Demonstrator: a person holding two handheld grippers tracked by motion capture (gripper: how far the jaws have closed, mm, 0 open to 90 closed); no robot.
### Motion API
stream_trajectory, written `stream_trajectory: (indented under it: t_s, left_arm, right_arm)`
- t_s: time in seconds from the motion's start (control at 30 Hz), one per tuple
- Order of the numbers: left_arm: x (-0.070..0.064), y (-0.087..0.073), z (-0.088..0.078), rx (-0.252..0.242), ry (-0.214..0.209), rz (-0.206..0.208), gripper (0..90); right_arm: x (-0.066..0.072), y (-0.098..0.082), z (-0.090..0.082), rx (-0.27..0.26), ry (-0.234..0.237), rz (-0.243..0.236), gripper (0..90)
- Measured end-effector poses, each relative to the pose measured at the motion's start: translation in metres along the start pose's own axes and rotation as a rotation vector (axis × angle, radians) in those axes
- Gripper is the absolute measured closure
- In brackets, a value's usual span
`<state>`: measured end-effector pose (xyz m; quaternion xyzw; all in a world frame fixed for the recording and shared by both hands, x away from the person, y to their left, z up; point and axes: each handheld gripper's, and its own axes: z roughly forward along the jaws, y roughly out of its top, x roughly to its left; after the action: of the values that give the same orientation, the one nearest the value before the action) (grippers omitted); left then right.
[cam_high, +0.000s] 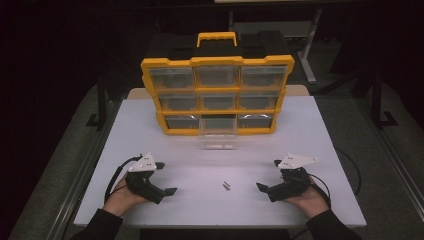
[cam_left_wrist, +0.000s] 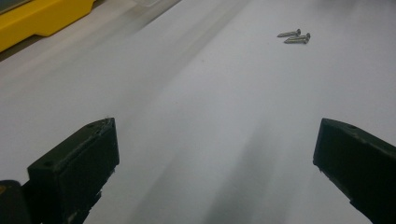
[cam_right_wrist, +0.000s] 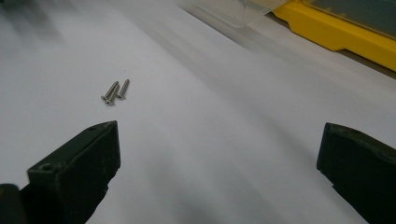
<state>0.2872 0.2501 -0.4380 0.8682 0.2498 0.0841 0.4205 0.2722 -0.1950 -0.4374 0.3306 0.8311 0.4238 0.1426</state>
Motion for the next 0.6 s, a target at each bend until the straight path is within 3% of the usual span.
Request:
stream_trajectory:
  t_s: [0.6]
  left_arm:
    - [0.0027,-0.0028,-0.0025,-0.034,0.011,-0.018,0.0]
  right_arm:
    - [-0.0016,0.0085,0.0058,-0.006,0.019,-0.004,0.0]
